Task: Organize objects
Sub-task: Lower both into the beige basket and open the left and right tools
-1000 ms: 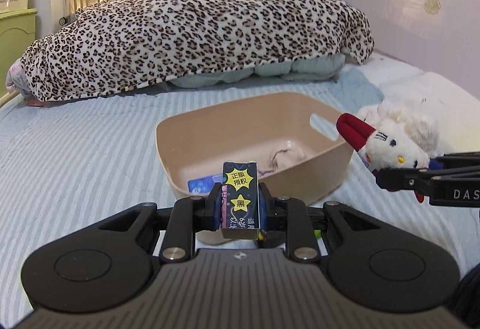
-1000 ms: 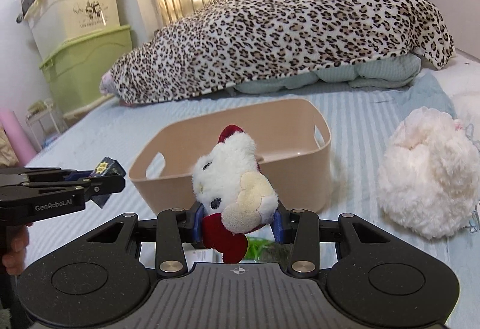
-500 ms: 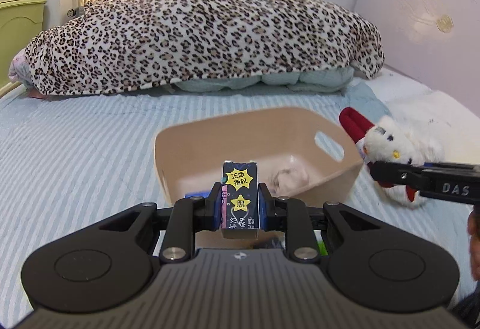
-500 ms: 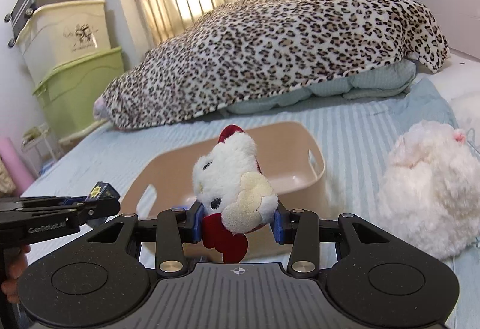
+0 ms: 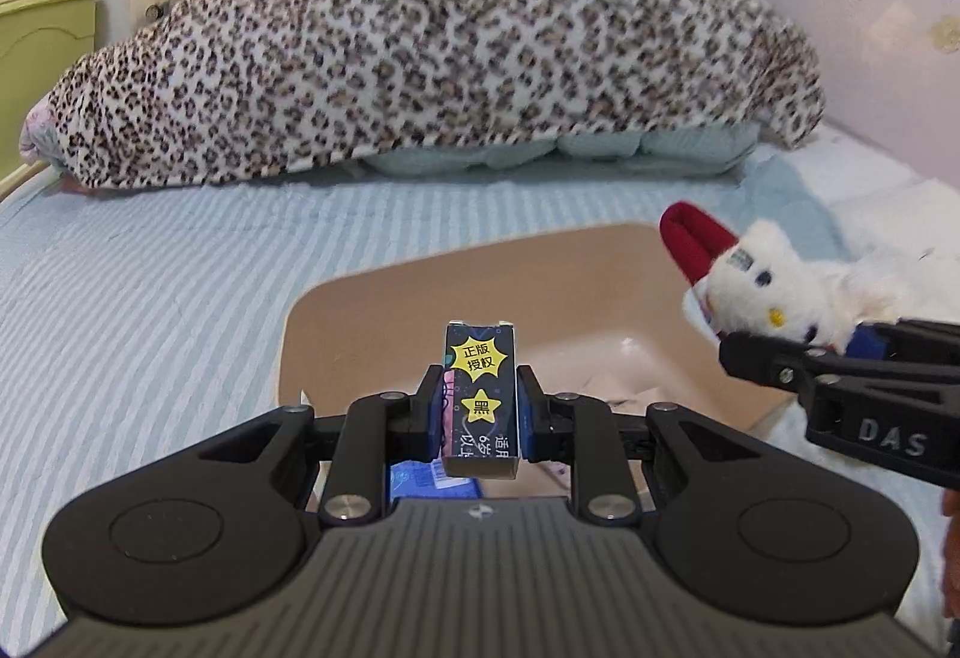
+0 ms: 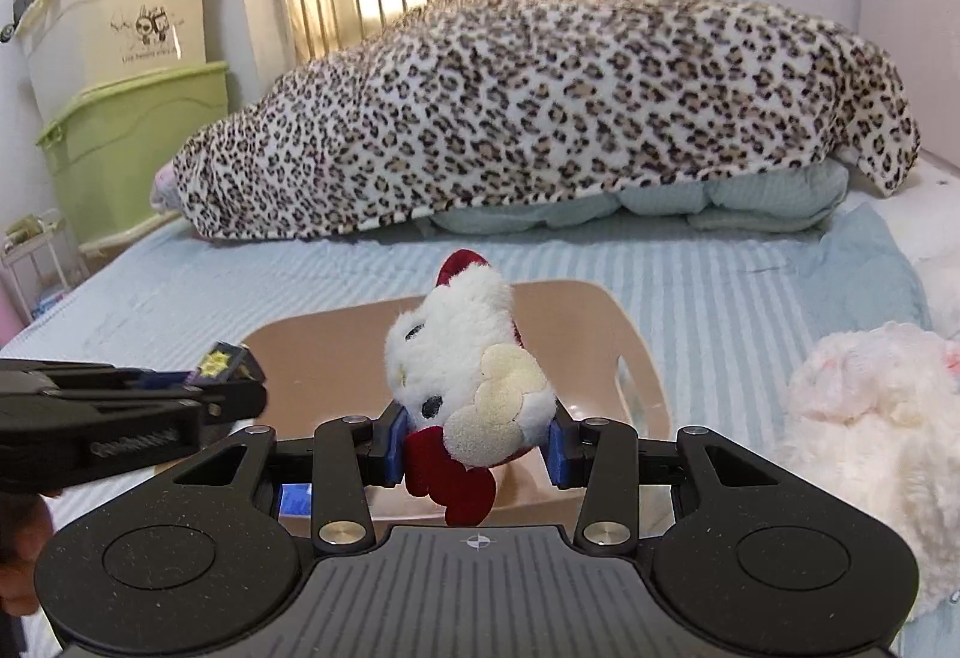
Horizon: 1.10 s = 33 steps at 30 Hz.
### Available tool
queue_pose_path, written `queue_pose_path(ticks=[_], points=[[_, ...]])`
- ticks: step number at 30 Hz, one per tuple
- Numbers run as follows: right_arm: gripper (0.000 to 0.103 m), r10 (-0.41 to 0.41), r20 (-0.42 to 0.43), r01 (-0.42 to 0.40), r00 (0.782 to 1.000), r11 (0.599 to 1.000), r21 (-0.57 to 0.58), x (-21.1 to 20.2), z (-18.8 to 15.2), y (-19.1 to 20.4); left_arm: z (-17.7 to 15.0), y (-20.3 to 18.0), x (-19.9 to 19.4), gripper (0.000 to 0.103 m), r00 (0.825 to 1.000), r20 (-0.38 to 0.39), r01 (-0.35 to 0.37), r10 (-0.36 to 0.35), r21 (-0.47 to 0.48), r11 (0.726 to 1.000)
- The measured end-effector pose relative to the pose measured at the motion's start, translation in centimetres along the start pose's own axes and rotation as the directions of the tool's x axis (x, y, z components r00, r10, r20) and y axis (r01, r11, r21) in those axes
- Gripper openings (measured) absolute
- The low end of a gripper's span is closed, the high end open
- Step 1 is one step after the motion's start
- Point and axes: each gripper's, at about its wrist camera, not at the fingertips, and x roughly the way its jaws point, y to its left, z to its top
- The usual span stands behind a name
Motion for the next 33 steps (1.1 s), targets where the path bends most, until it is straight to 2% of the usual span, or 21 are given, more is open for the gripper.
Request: queue_pose_path(ticks=[7, 8, 10, 11, 12, 14, 17, 20, 27, 33], points=[[0.042, -0.043, -0.086, 0.038, 0.995, 0.998, -0.056, 3.1, -0.5, 0.6, -0.9, -0.2, 3.2, 0.025, 0.994, -0.103, -0.039, 0.037, -0.015, 0.999], [0.052, -0.045, -0.09, 0.04, 0.995, 0.997, -0.058, 3.1, -0.7, 0.6, -1.0, -0.1, 3.2, 0.026, 0.993, -0.11, -0.04, 0.037, -0.018, 0.999], [0.056, -0.041, -0.066, 0.038, 0.997, 0.998, -0.054, 2.5, -1.0, 0.5, -1.2, -0.1, 2.9, 0.028, 0.993, -0.112, -0.037, 0.035, -0.017, 0.999], [0.062, -0.043, -0.054, 0.04, 0.998, 0.998, -0.052, 2.1, -1.0, 0.3, -1.4, -0.1, 2.6, 0.038, 0.993, -0.112, -0.037, 0.035, -0.01, 0.999], [0.068, -0.051, -0.038, 0.049, 0.998, 0.997, -0.054, 1.5, -1.1, 0.3, -1.4, -0.2, 2.2, 0.058, 0.993, -0.11, -0.038, 0.037, -0.004, 0.999], [0.076, -0.055, -0.004, 0.055, 0.998, 0.996, -0.072, 0.1, -1.1, 0.4, -1.5, -0.3, 0.9, 0.074, 0.996, -0.086, -0.026, 0.026, 0.0, 1.0], [0.084, -0.058, 0.02, 0.059, 0.998, 0.995, -0.079, -2.1, -0.9, 0.2, -1.4, -0.6, -1.3, 0.08, 0.999, -0.043, -0.018, 0.019, 0.028, 0.999], [0.091, -0.06, 0.023, 0.061, 0.998, 0.997, -0.038, -4.0, -1.1, -0.3, -1.5, -0.6, -3.4, 0.091, 1.0, -0.021, -0.02, 0.02, 0.02, 1.0], [0.092, -0.095, -0.029, 0.095, 0.995, 0.995, -0.008, -6.1, -4.2, -1.1, -3.5, -0.2, -6.2, 0.093, 1.0, -0.011, -0.014, 0.014, -0.001, 1.0], [0.092, -0.116, -0.1, 0.116, 0.988, 0.993, -0.004, -6.0, -7.1, -1.9, -6.4, -0.3, -5.6, 0.094, 0.998, -0.066, -0.001, 0.001, -0.001, 1.0]])
